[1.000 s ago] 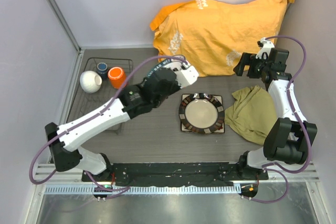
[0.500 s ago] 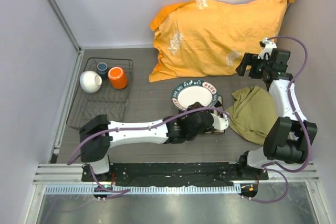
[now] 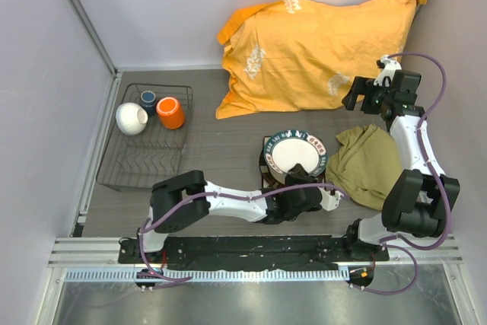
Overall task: Unload the mixed dishes from the dish rack
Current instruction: Place the plate at the center of the board.
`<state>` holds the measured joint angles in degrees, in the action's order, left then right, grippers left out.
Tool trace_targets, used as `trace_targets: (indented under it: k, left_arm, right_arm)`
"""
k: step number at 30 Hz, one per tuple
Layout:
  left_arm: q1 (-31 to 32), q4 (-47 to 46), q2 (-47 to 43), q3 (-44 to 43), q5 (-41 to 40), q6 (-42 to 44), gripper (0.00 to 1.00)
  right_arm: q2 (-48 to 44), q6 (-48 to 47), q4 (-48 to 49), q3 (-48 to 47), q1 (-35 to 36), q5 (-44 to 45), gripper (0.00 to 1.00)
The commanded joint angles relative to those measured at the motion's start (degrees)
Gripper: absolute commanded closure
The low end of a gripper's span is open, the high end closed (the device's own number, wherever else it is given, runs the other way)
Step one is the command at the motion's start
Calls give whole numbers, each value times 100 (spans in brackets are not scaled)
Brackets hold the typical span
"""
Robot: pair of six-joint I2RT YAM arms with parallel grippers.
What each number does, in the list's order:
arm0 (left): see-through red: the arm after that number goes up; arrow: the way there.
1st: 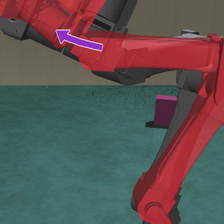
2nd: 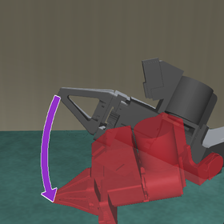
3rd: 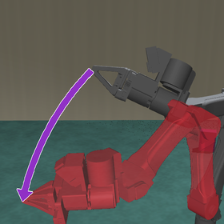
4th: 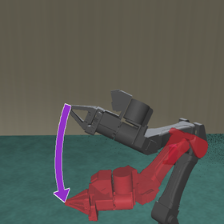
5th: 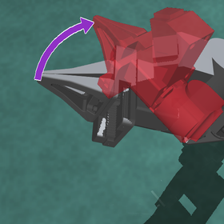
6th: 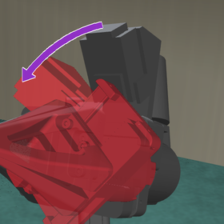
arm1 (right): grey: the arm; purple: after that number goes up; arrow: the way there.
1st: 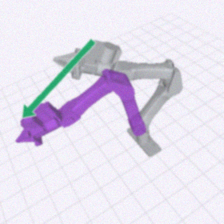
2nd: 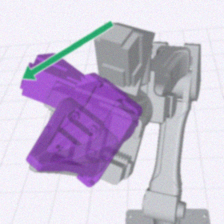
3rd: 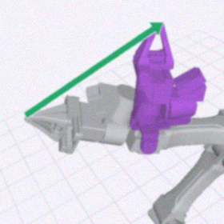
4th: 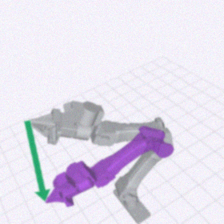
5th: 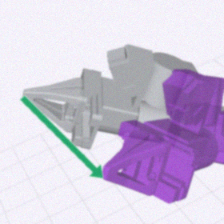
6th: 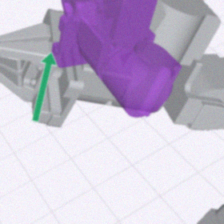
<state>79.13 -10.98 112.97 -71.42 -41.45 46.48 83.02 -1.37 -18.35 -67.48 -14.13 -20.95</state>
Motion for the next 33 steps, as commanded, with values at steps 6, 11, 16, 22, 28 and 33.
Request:
trace_targets:
  k: [6, 11, 16, 22, 28, 33]
  left_arm:
    - [32, -1301, 445, 58, -267, 265, 100]
    - [32, -1441, 621, 102, -267, 274, 100]
    - [32, -1451, 735, 111, -241, 195, 100]
    - [6, -1301, 788, 58, -197, 28, 100]
    - [-29, -1152, 815, 31, -144, -95, 100]
    - [-82, -1055, 797, 31, -91, -165, 100]
  right_arm:
    - [39, 5, 165, -107, -28, -41, 0]
    - [30, 13, 156, -116, -28, -23, 0]
    - [21, 5, 156, -107, -37, -14, 0]
    - [12, 5, 156, -107, -55, -41, 0]
    - [21, 5, 147, -107, -46, -58, 0]
    - [21, 5, 147, -116, -46, -76, 0]
